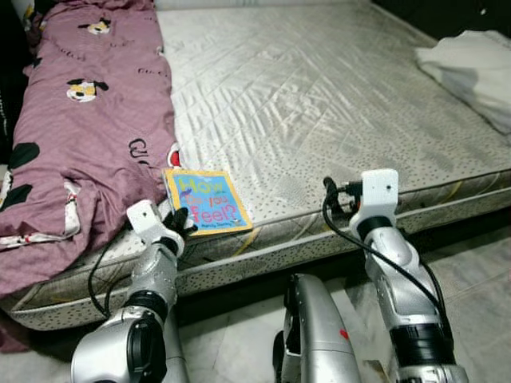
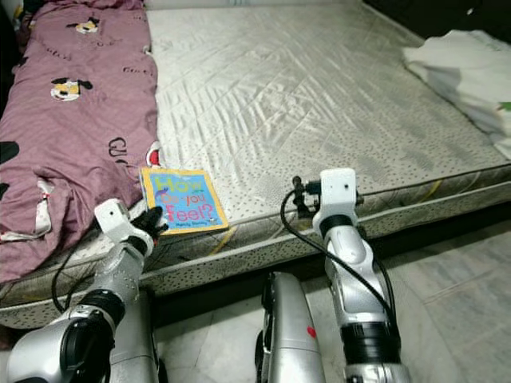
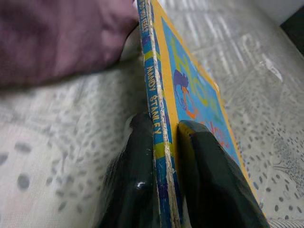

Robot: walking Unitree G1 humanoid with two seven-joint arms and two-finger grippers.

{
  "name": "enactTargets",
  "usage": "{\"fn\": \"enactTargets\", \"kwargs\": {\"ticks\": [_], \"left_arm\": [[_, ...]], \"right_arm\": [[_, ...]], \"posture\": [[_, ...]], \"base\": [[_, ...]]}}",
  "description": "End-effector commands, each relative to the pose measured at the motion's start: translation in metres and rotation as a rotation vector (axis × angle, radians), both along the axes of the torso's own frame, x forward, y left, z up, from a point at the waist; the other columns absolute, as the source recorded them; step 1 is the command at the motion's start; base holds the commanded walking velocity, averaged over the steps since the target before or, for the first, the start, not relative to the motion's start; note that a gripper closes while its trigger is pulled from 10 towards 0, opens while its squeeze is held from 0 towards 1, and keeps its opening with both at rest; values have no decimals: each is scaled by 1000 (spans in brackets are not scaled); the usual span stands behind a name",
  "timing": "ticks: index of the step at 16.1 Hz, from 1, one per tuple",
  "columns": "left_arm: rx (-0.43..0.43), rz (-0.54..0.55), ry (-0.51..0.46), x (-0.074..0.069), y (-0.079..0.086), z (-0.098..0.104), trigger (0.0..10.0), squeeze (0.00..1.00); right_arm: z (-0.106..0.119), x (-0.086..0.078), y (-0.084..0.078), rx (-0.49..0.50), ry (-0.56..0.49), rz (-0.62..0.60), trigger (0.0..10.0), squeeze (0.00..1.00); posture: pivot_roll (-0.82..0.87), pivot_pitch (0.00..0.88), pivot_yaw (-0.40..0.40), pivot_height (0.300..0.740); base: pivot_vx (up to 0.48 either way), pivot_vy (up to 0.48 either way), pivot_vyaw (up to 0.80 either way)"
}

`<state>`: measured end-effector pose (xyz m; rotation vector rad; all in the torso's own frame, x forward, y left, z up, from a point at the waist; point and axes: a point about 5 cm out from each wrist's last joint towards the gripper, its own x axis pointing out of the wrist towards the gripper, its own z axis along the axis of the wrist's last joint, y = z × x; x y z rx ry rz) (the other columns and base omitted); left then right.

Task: Clean up the room

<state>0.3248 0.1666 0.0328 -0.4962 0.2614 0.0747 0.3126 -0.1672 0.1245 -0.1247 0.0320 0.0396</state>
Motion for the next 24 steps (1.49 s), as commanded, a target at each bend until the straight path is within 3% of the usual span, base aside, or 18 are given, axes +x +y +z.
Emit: {"fn": "enactTargets", "kwargs": {"ticks": [1,4,7,10,13,15,16,17,18,19,21,24], "left_arm": [[57,-5,-21,4,2,6,0,0],[131,-4,-53,6,4,12,0,0],[398,-9,-185,15,7,35,0,0],[580,22,-345,21,15,65,0,0],[672,50,-394,22,24,84,0,0],[685,34,-415,14,22,88,0,0],[685,30,-409,5,21,86,0,0],[693,7,-392,-16,20,78,0,0],[699,7,-387,-19,21,77,0,0],[713,3,-330,-35,27,67,0,0],[719,-11,-286,-51,29,56,0,0],[709,-6,-269,-59,28,51,0,0]], "right_arm": [[1,3,-1,-8,-5,-6,10000,0],[1,5,-2,-11,-12,-10,10000,0],[1,5,-6,-20,-27,-23,10000,0],[1,7,-8,-21,-36,-37,10000,0],[2,9,-2,-2,-46,-37,10000,0],[-1,8,1,27,-44,-34,10000,0],[-3,7,4,59,-37,-30,10000,0],[-8,5,10,114,-17,-16,10000,0],[-9,4,11,120,-14,-11,10000,0],[-15,1,17,147,3,1,10000,0],[-19,-2,26,194,22,34,10000,0],[-18,-1,31,206,19,49,10000,0]], "posture": [[-44,0,-54,507],[-42,0,-53,507],[-49,0,-46,507],[-28,0,-41,507],[-2,0,-35,507],[8,0,-31,507],[22,0,-22,507],[38,0,-13,507],[38,0,-13,507],[54,0,-6,507],[67,0,-4,507],[75,0,-7,507]], "base": [[0,0,0],[0,0,0],[0,0,0],[0,0,0],[0,0,0],[0,0,0],[0,0,0],[0,0,0],[0,0,0],[0,0,0],[0,0,0],[0,0,0]]}}
